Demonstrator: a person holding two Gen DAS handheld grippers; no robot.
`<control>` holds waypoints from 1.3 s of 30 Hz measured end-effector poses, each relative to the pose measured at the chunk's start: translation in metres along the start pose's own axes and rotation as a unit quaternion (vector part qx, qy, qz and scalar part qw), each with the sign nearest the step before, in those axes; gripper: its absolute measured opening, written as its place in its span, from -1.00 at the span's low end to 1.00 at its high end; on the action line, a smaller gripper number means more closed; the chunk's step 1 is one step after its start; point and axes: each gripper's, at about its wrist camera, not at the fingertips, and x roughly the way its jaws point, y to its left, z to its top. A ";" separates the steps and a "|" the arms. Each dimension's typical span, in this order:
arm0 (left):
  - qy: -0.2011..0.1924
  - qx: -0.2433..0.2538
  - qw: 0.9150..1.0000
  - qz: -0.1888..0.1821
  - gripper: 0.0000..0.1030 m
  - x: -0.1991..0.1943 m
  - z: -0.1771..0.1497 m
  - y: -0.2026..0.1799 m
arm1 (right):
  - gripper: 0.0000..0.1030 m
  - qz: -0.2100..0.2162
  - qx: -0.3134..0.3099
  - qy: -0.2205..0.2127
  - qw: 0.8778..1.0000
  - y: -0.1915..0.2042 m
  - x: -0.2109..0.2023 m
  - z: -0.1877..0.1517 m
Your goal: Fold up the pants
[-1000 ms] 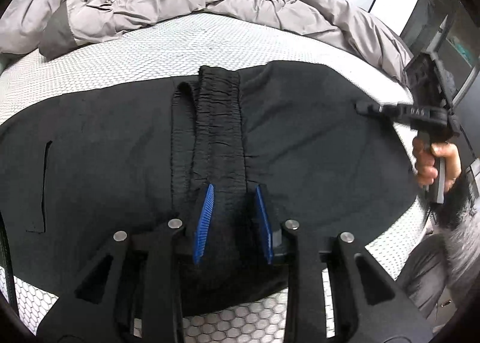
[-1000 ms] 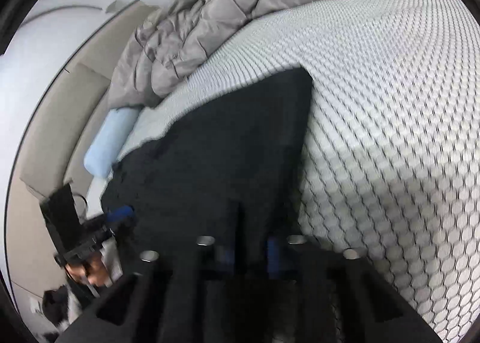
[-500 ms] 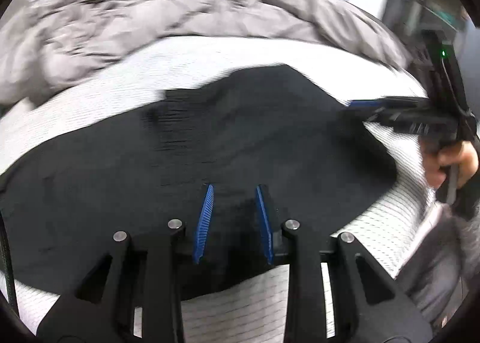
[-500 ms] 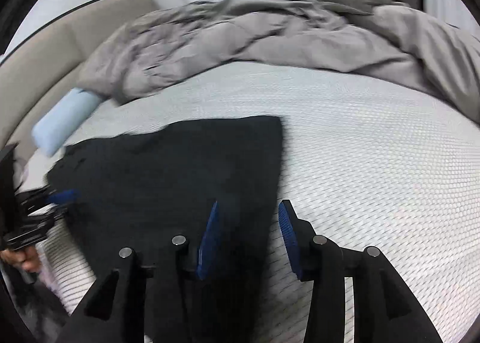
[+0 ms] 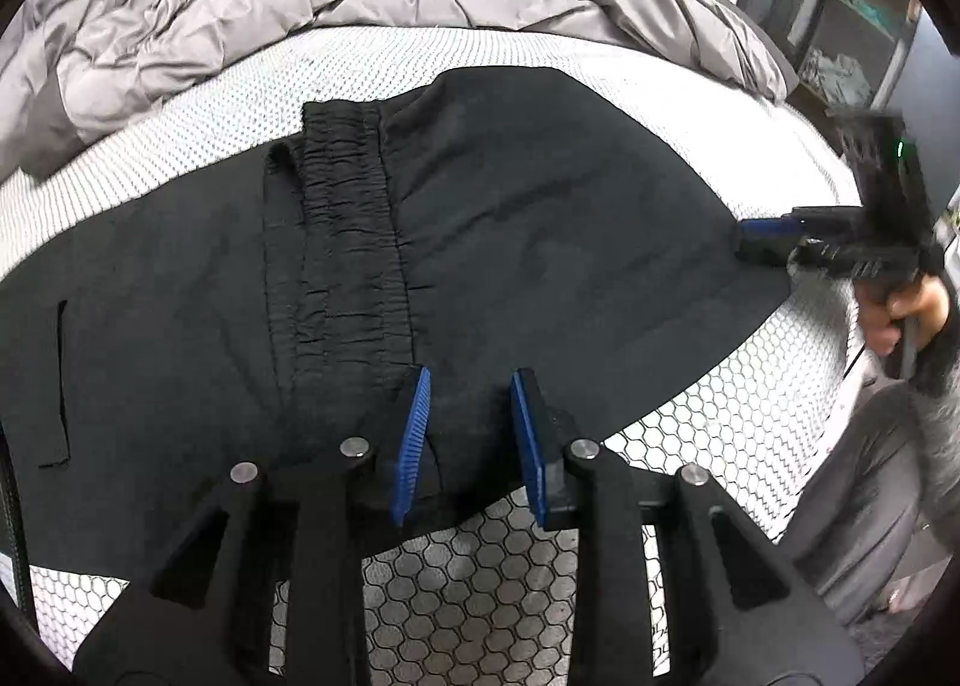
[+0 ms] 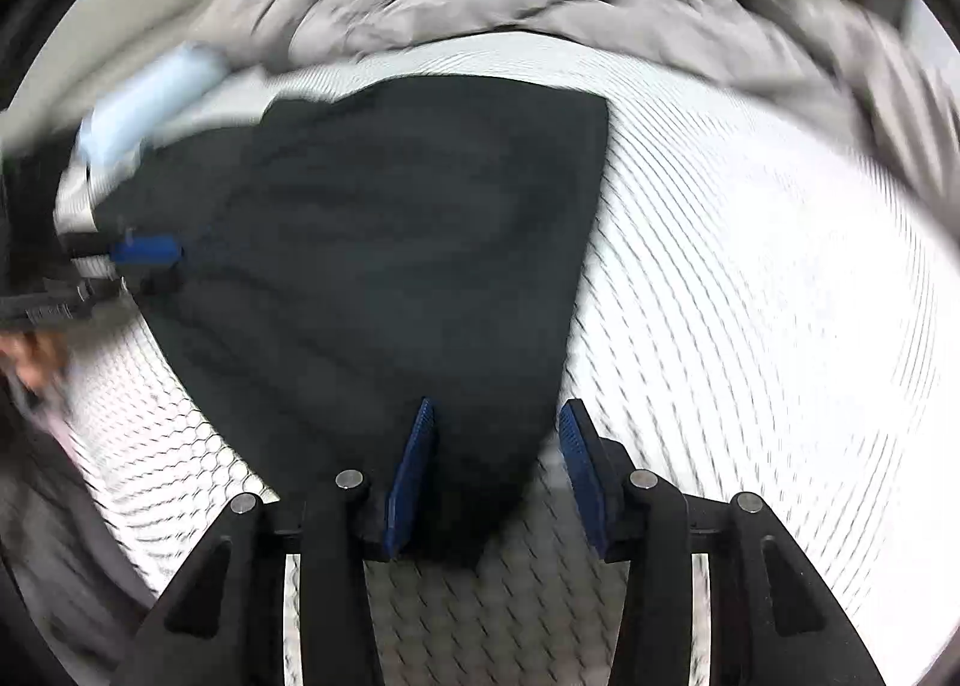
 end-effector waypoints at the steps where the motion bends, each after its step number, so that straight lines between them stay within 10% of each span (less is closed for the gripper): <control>1: 0.004 0.003 1.000 0.006 -0.52 0.003 0.001 -0.003 | -0.14 0.027 0.025 -0.004 0.999 -0.009 -0.004 -0.002; 6: 0.010 -0.002 1.000 0.009 -0.51 0.012 0.008 -0.007 | -0.17 0.162 0.166 -0.005 0.973 -0.042 0.014 -0.001; 10: 0.011 -0.007 1.000 0.011 -0.51 0.007 0.005 -0.004 | -0.80 0.183 0.191 -0.020 0.964 -0.041 0.019 0.010; 14: 0.010 -0.004 1.000 0.003 -0.51 0.006 0.002 -0.002 | -0.89 0.170 0.136 -0.056 0.974 -0.018 -0.014 0.017; 18: 0.009 -0.007 1.000 0.009 -0.51 -0.002 0.002 -0.001 | -0.84 0.093 0.116 0.015 0.989 -0.020 0.022 0.004; 22: -0.019 -0.035 0.999 0.029 -0.43 -0.035 -0.004 0.009 | -0.51 0.060 0.097 -0.046 0.992 -0.015 -0.016 0.017; 24: -0.038 -0.075 0.996 0.044 0.13 -0.054 -0.010 0.026 | -0.13 0.042 0.091 -0.078 0.992 -0.012 -0.032 0.021; 27: -0.078 -0.171 0.978 0.092 0.67 -0.089 -0.029 0.069 | 0.39 0.056 0.099 -0.102 0.988 -0.003 -0.038 0.029; 30: -0.119 -0.297 0.939 0.123 0.92 -0.124 -0.056 0.122 | 0.73 0.055 0.105 -0.101 0.988 0.003 -0.036 0.030; 34: -0.143 -0.428 0.883 0.127 0.94 -0.142 -0.093 0.185 | 0.73 0.072 0.122 -0.088 0.986 -0.004 -0.025 0.029; 39: -0.125 -0.505 0.850 0.085 0.78 -0.118 -0.122 0.233 | 0.73 0.079 0.115 -0.090 0.986 -0.005 -0.026 0.022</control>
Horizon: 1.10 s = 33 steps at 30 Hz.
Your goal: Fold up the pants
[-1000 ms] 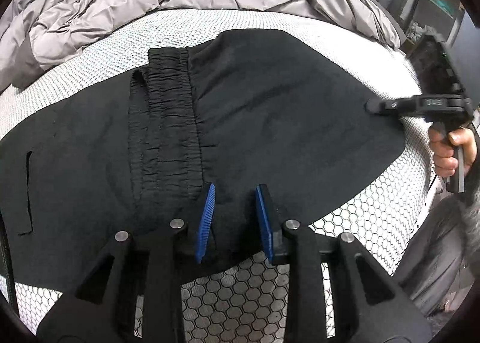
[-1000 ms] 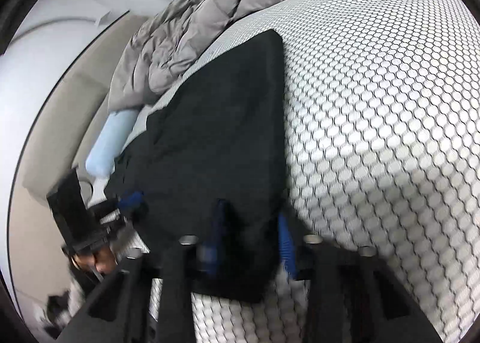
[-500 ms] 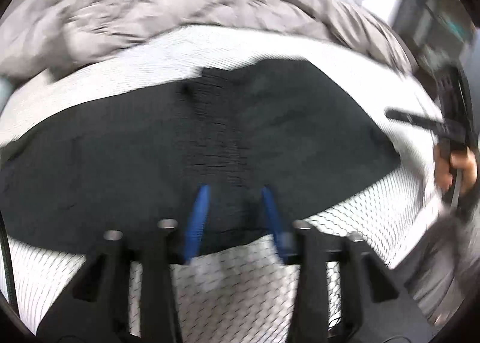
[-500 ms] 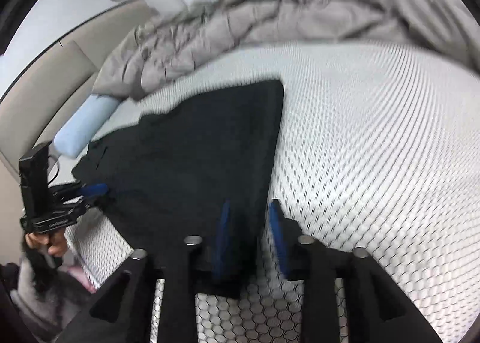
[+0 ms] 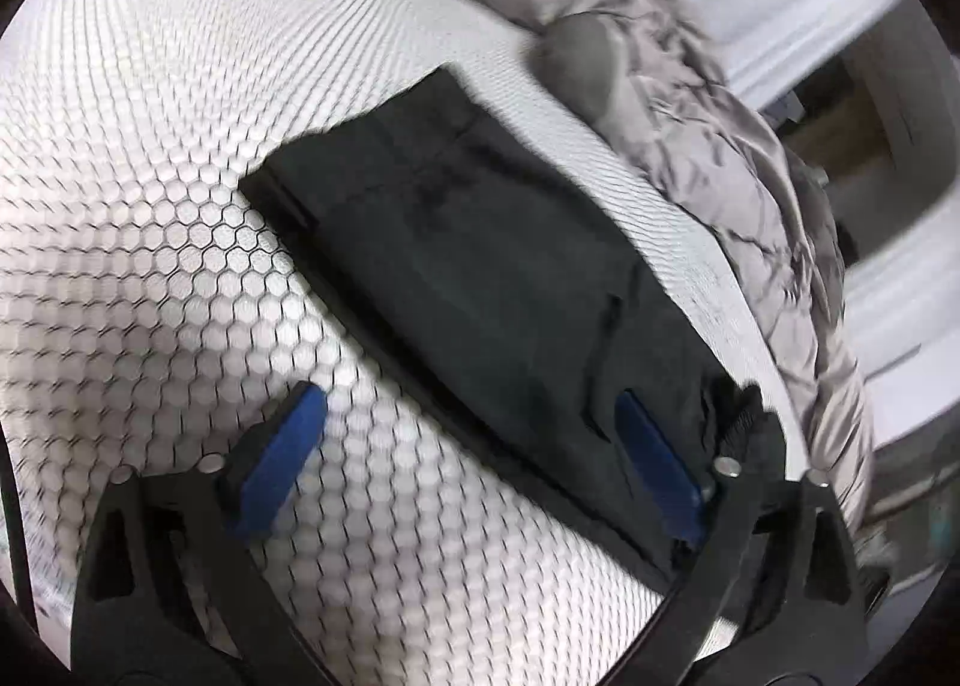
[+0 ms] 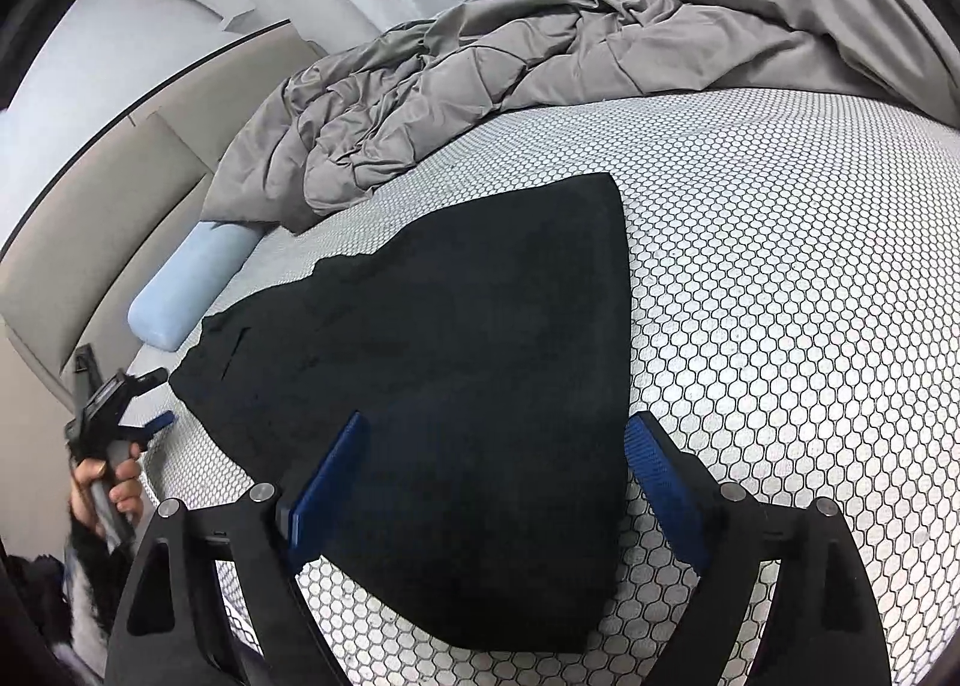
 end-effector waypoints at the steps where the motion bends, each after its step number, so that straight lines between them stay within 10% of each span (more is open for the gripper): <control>1: -0.016 -0.010 1.000 -0.001 0.72 0.003 0.008 0.001 | 0.73 -0.001 -0.001 0.000 1.000 0.000 -0.001 -0.001; 5: -0.025 0.003 0.999 0.025 -0.67 0.017 0.030 -0.008 | 0.73 -0.001 0.000 -0.002 1.000 -0.007 -0.004 -0.006; 10: -0.103 0.084 0.989 0.063 -0.97 -0.021 0.023 -0.056 | 0.73 -0.007 0.001 -0.008 1.000 -0.016 -0.007 -0.010; 18: -0.127 0.282 0.947 -0.085 -0.96 -0.072 -0.064 -0.249 | 0.73 -0.010 0.003 -0.032 0.999 -0.023 -0.024 -0.006; 21: -0.058 0.350 0.919 -0.173 -0.43 -0.052 -0.131 -0.319 | 0.73 -0.019 0.000 -0.052 0.998 -0.027 -0.035 -0.003; 22: 0.000 0.374 0.900 -0.222 0.35 -0.034 -0.159 -0.338 | 0.73 -0.024 0.003 -0.057 0.998 -0.030 -0.039 -0.002; 23: 0.063 0.397 0.881 -0.250 0.73 -0.013 -0.187 -0.352 | 0.73 -0.028 0.008 -0.062 0.998 -0.034 -0.042 -0.002; 27: 0.172 0.444 0.849 -0.229 0.50 0.024 -0.238 -0.361 | 0.73 -0.049 0.037 -0.073 0.995 -0.060 -0.053 -0.003; 30: 0.145 0.443 0.850 -0.243 0.51 0.011 -0.225 -0.353 | 0.73 -0.062 0.055 -0.069 0.994 -0.078 -0.056 -0.008; 33: 0.102 0.411 0.874 -0.240 0.57 -0.011 -0.190 -0.326 | 0.73 -0.059 0.068 -0.054 0.994 -0.089 -0.055 -0.013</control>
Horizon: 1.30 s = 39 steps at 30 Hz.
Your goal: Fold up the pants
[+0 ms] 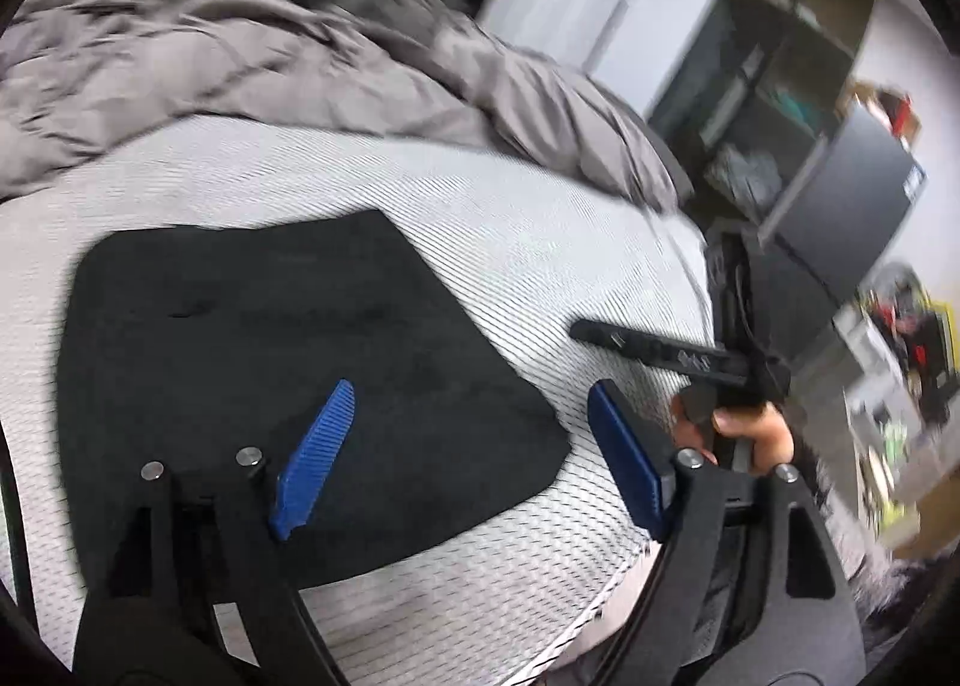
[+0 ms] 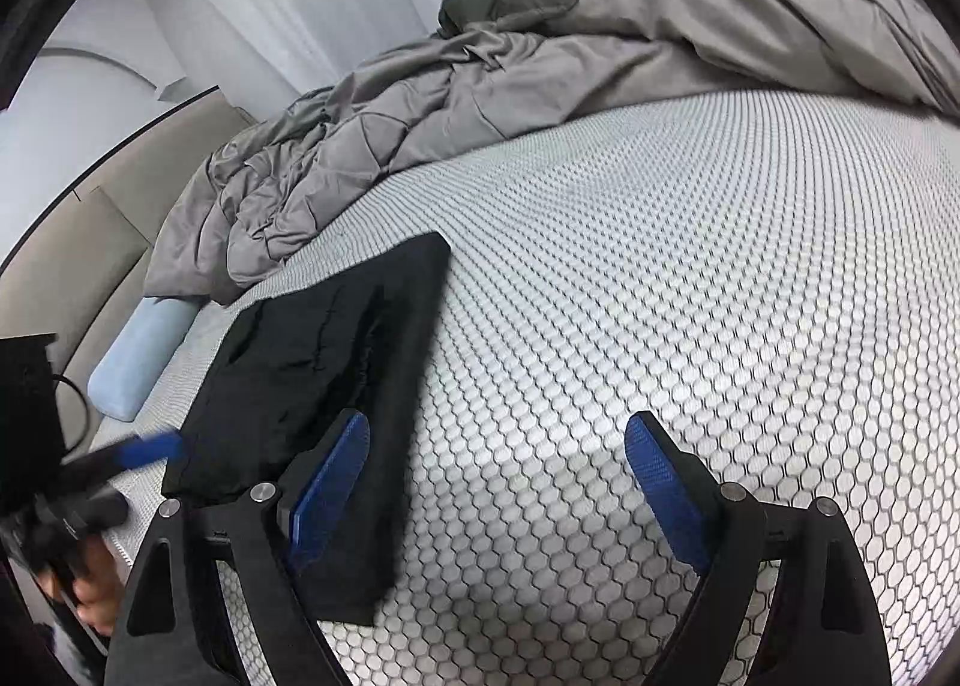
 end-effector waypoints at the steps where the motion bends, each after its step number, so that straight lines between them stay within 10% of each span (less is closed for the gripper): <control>1: -0.010 -0.013 1.000 0.020 0.57 -0.008 0.000 0.012 | 0.73 0.007 0.000 0.006 1.000 0.001 0.001 0.000; 10: -0.015 -0.107 0.986 0.128 0.56 -0.028 -0.018 0.116 | 0.25 0.168 -0.008 0.083 0.982 0.056 0.036 0.004; 20: 0.006 -0.105 0.980 0.169 0.56 -0.033 -0.039 0.154 | 0.28 0.171 0.041 0.164 0.971 0.059 0.097 0.000; 25: -0.005 -0.110 0.979 0.172 0.56 -0.043 -0.037 0.157 | -0.66 0.143 0.004 0.130 0.981 0.074 0.086 0.008; 32: 0.004 -0.104 0.978 0.180 0.56 -0.049 -0.039 0.159 | -0.70 0.158 -0.050 0.058 0.985 0.100 -0.008 -0.002; 36: 0.025 -0.108 0.977 0.183 0.56 -0.038 -0.043 0.163 | -0.53 0.065 -0.056 0.145 0.986 0.084 0.044 -0.035; 39: 0.032 -0.112 0.978 0.173 0.56 -0.033 -0.045 0.164 | -0.26 0.086 -0.031 0.156 0.984 0.074 0.049 -0.033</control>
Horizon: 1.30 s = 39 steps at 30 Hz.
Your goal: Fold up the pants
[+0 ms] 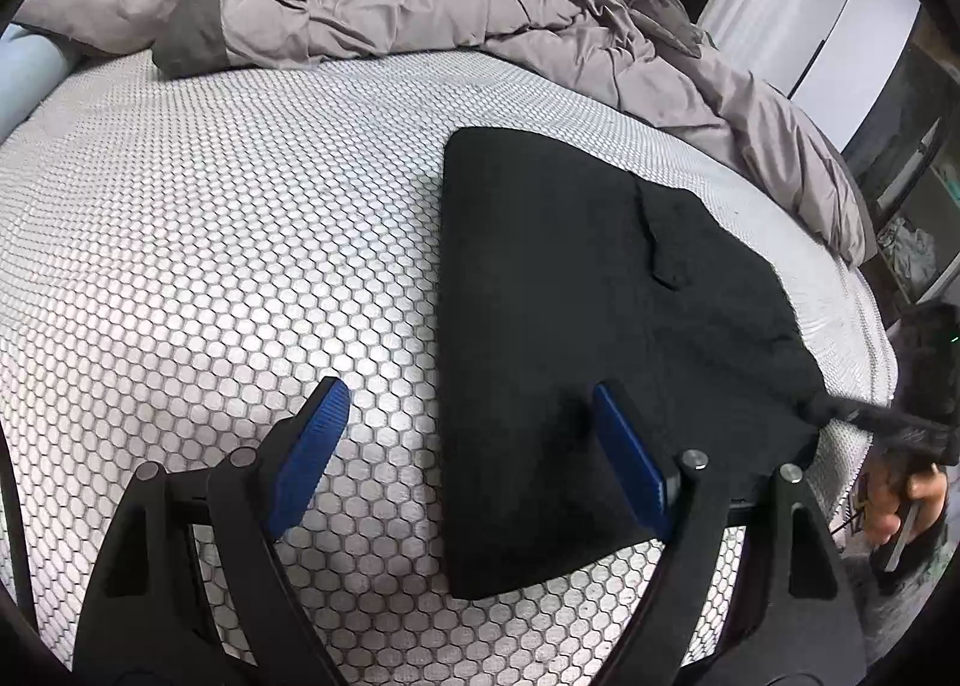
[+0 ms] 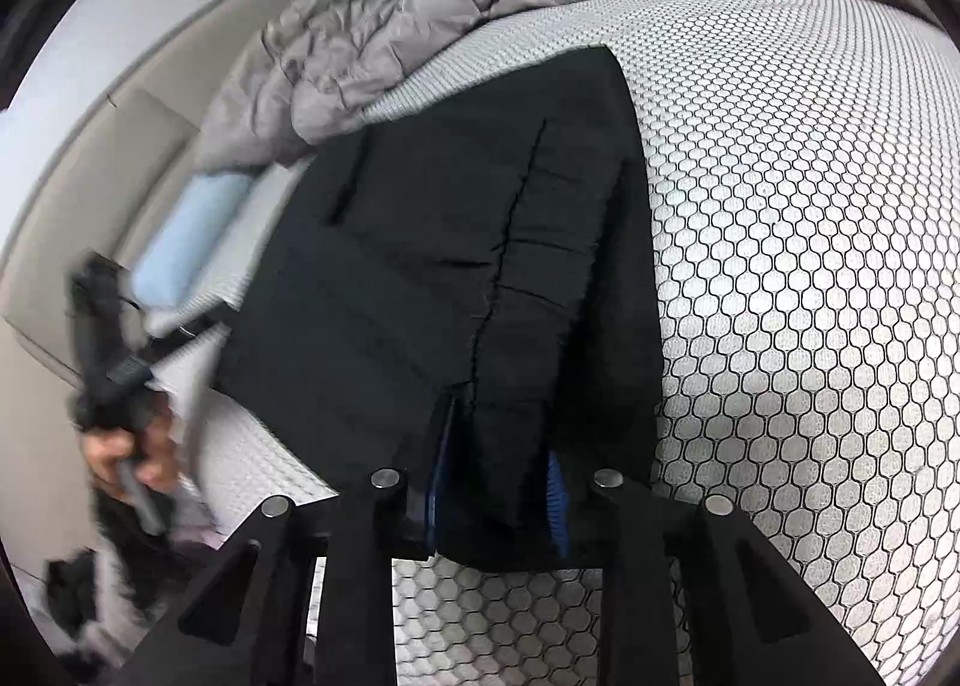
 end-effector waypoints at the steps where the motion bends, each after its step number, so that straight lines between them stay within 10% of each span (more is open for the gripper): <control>1: 0.004 -0.001 1.000 -0.007 0.56 0.003 -0.001 0.000 | -0.11 0.004 -0.005 -0.010 1.000 0.002 -0.010 0.003; 3: 0.016 -0.009 0.999 -0.026 0.53 0.011 -0.002 0.000 | 0.24 -0.006 -0.019 -0.061 0.998 0.004 -0.031 0.006; 6: 0.042 -0.017 0.997 -0.059 0.10 0.026 -0.007 -0.001 | 0.23 -0.026 0.007 -0.081 0.996 -0.014 -0.030 0.017; 10: 0.058 0.016 0.997 -0.058 0.07 0.024 -0.017 -0.019 | -0.08 0.018 0.081 -0.050 0.995 -0.043 -0.001 0.024; 20: -0.051 0.117 0.992 -0.010 0.17 -0.025 -0.025 -0.068 | -0.19 -0.085 -0.050 -0.125 0.987 0.005 -0.038 0.036; 31: 0.040 0.246 0.968 -0.038 0.17 0.034 -0.048 -0.108 | -0.18 -0.104 -0.259 -0.017 0.960 0.087 0.073 0.016; 35: 0.034 0.219 0.974 -0.054 0.18 0.009 -0.058 -0.084 | -0.22 -0.199 -0.302 -0.033 0.932 0.075 0.049 0.004; 39: 0.033 0.221 0.974 -0.028 0.18 0.004 -0.053 -0.090 | -0.13 -0.212 -0.249 -0.045 0.944 0.043 0.024 0.005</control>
